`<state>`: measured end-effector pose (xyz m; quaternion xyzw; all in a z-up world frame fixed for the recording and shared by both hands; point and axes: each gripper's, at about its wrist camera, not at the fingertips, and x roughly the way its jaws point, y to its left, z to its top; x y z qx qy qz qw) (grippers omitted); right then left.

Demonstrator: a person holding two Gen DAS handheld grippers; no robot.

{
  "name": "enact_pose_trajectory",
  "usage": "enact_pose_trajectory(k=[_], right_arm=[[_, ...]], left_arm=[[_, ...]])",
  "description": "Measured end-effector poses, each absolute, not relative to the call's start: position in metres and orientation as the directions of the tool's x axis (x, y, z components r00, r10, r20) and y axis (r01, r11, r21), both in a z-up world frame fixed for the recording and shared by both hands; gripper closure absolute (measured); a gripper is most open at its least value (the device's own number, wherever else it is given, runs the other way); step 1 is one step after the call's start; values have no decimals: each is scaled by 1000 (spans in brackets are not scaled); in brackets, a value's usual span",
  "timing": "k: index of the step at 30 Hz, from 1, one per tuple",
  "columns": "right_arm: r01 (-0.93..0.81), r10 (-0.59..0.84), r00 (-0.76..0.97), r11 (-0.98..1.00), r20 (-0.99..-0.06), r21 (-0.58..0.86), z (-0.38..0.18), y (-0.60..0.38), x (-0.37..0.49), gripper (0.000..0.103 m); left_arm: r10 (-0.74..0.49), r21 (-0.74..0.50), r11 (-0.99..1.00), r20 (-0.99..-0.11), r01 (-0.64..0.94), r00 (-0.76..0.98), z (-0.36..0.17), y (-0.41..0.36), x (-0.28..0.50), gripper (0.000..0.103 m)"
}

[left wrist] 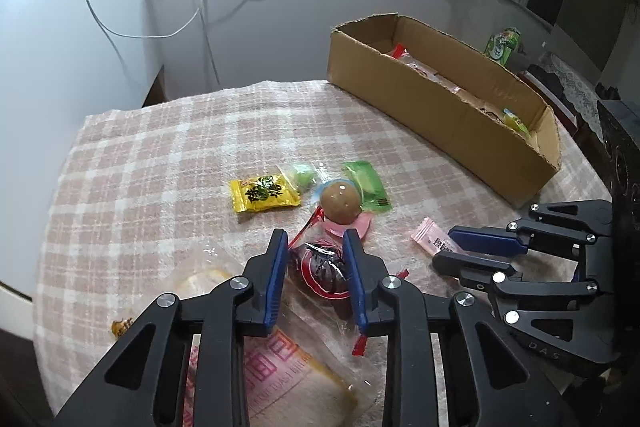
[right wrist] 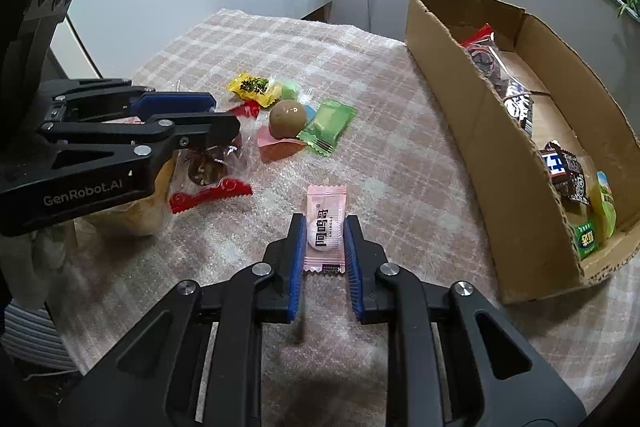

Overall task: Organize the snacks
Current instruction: 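Carry both snacks into the box and open both tools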

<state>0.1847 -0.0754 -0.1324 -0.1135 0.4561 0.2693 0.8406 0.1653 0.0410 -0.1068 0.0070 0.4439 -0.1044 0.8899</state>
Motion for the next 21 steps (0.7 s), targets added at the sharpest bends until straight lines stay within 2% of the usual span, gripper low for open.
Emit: enact_pose_trajectory(k=[4, 7, 9, 13, 14, 15, 21], right_arm=[[-556, 347, 440, 830, -828, 52, -133, -78, 182, 84], [-554, 348, 437, 831, -830, 56, -134, -81, 181, 84], [-553, 349, 436, 831, -829, 59, -134, -81, 181, 84], [-553, 350, 436, 831, -829, 60, -134, -81, 181, 84], [-553, 351, 436, 831, -829, 61, -134, -81, 181, 84], [-552, 352, 436, 832, -828, 63, -134, -82, 182, 84], [-545, 361, 444, 836, -820, 73, -131, -85, 181, 84]], left_arm=[[-165, -47, 976, -795, 213, 583, -107, 35, 164, 77], [-149, -30, 977, -807, 211, 571, -107, 34, 164, 71], [-131, -9, 977, -815, 213, 564, -109, 32, 165, 55], [-128, 7, 972, -820, 234, 558, -116, 27, 164, 55], [-131, 4, 973, -817, 232, 561, -116, 27, 164, 64], [-130, 4, 973, -816, 230, 563, -116, 27, 163, 67], [-134, -2, 975, -806, 224, 576, -112, 26, 157, 71]])
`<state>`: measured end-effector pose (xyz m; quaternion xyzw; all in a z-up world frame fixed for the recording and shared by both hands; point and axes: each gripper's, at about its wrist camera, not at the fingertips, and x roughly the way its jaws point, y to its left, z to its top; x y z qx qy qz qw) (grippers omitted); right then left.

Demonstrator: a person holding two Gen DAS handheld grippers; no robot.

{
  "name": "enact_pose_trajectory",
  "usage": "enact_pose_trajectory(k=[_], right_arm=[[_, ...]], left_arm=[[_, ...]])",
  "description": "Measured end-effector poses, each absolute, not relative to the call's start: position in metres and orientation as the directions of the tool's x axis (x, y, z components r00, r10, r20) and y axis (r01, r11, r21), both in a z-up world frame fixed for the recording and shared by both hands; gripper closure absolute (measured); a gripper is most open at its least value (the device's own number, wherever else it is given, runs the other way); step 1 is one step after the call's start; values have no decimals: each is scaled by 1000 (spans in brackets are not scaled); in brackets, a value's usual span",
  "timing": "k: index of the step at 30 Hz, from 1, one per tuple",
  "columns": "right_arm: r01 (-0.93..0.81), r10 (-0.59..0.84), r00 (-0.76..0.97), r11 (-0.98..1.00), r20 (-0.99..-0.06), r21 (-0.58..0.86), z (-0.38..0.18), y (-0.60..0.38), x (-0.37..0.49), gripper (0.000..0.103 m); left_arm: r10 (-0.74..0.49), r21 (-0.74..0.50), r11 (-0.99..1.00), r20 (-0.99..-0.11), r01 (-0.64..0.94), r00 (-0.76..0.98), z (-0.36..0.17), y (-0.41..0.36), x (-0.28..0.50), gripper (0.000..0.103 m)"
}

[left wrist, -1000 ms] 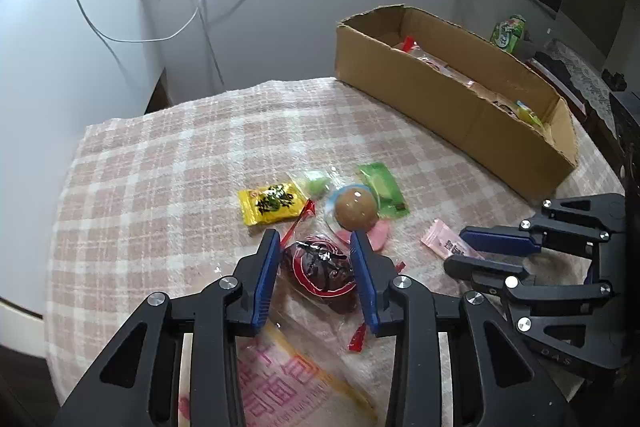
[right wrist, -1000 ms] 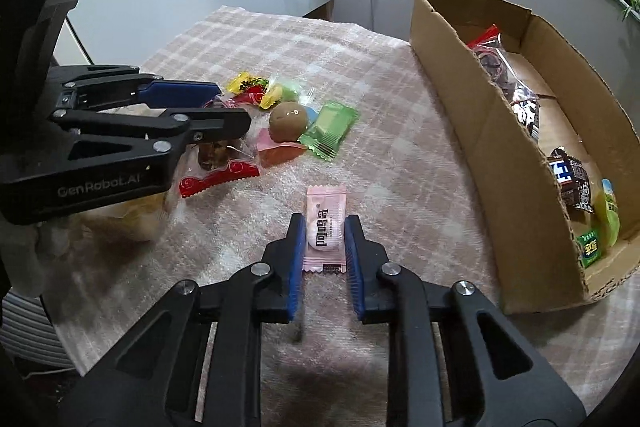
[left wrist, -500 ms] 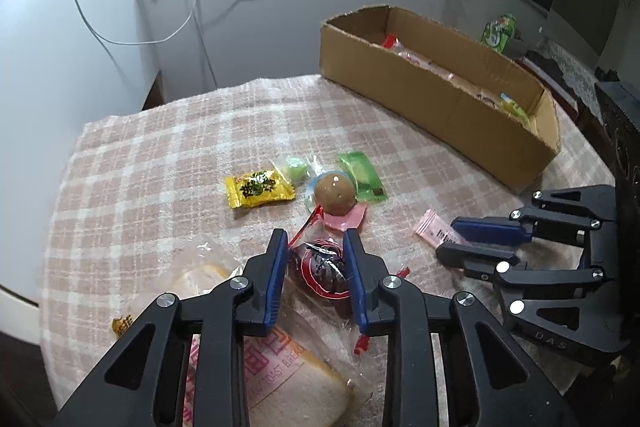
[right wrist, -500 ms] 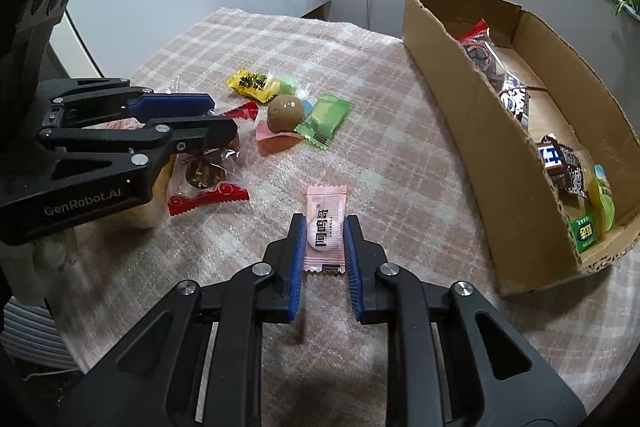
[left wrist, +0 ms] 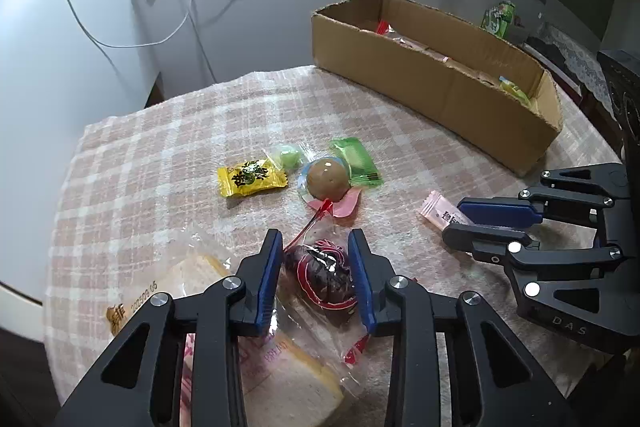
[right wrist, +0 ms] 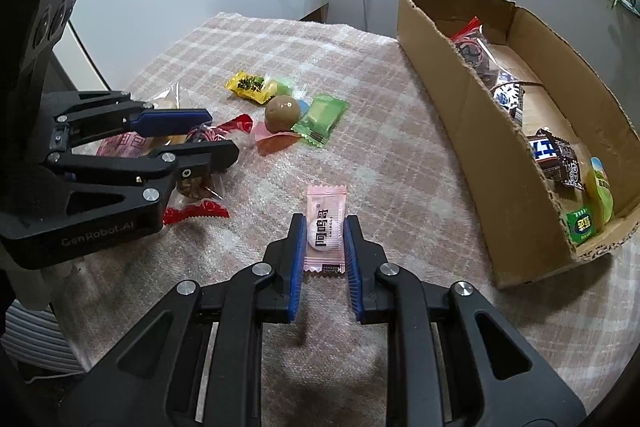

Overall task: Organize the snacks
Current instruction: 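Carry both snacks into the box and open both tools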

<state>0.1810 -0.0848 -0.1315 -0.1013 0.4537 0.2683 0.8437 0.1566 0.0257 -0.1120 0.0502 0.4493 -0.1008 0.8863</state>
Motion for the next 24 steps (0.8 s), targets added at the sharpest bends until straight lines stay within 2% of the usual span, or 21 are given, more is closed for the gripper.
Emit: enact_pose_trajectory(k=[24], right_arm=[[-526, 437, 545, 843, -716, 114, -67, -118, 166, 84]], left_arm=[[-247, -115, 966, -684, 233, 687, -46, 12, 151, 73]])
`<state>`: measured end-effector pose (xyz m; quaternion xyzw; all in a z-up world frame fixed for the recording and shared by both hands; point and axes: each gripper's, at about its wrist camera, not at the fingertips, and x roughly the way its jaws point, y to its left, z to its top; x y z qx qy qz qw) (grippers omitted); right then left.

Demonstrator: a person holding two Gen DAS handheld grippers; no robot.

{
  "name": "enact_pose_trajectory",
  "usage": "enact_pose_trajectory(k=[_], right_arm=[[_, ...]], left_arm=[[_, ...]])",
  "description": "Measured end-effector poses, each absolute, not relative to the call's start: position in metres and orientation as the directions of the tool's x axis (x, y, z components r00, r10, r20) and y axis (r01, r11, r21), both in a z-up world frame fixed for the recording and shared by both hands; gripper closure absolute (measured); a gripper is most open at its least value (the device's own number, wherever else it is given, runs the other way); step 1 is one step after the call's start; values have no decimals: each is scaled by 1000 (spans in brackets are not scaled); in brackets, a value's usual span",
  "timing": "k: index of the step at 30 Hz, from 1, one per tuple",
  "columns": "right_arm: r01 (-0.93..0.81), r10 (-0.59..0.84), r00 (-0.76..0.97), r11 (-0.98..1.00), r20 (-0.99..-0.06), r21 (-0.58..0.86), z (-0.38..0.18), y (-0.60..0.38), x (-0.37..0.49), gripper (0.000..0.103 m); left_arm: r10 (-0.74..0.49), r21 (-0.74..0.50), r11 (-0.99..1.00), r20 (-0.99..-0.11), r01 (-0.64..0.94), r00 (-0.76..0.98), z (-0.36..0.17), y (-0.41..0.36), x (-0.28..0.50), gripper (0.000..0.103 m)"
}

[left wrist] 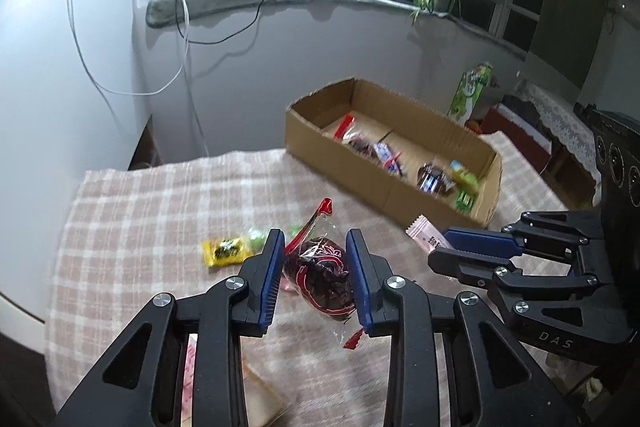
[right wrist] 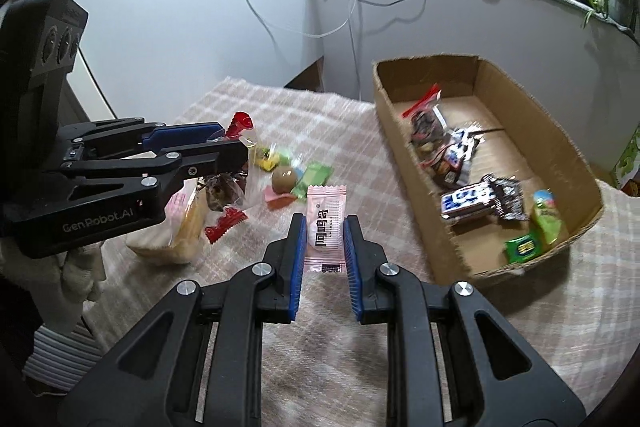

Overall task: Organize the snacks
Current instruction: 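Carry both snacks into the box and open both tools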

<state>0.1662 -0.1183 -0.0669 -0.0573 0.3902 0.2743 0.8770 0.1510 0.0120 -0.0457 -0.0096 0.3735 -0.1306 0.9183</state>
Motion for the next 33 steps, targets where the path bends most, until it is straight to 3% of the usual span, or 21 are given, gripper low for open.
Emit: enact_pose_trajectory(k=[15, 33], right_arm=[[-467, 403, 622, 879, -671, 95, -35, -161, 186, 84], [-375, 338, 648, 921, -682, 101, -38, -212, 239, 84]], left_arm=[[-295, -144, 953, -635, 266, 714, -29, -16, 180, 73], [-314, -158, 947, -642, 281, 700, -36, -45, 242, 73]])
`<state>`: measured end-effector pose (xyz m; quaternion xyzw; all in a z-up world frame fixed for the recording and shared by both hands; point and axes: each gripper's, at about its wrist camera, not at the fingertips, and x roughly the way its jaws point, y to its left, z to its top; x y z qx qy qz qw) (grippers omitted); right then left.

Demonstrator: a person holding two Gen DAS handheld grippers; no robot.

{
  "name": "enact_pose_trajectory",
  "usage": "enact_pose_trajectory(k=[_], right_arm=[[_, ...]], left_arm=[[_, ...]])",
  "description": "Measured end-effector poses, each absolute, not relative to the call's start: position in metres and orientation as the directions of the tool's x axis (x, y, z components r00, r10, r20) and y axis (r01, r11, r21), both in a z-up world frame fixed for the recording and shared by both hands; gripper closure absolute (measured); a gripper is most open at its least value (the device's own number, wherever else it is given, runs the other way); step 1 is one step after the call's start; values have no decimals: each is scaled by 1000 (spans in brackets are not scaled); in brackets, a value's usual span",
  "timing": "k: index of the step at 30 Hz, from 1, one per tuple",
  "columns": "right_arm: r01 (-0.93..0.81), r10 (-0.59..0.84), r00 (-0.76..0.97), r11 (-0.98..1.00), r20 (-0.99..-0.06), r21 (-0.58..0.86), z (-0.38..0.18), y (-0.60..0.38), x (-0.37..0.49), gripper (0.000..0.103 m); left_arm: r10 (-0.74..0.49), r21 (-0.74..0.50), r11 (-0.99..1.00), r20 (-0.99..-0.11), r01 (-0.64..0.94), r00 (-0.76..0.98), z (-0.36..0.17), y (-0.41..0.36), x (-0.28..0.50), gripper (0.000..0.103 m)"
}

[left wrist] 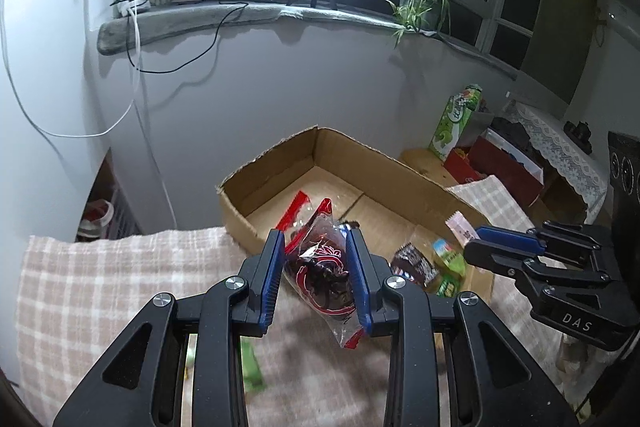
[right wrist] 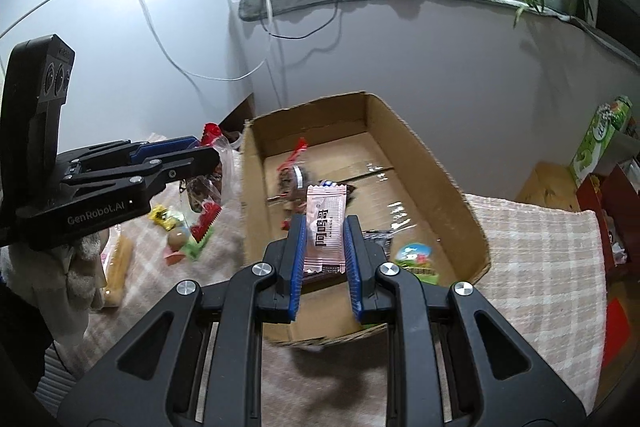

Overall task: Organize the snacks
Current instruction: 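Carry both snacks into the box and open both tools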

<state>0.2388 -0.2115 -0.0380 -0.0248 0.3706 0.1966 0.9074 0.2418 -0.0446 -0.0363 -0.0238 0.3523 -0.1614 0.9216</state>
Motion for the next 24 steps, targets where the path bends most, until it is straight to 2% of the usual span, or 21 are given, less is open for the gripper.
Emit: enact_pose_trajectory(k=[24], right_arm=[[-314, 312, 624, 940, -716, 136, -66, -238, 273, 83]], left_arm=[[-346, -193, 935, -672, 296, 654, -51, -75, 280, 73]])
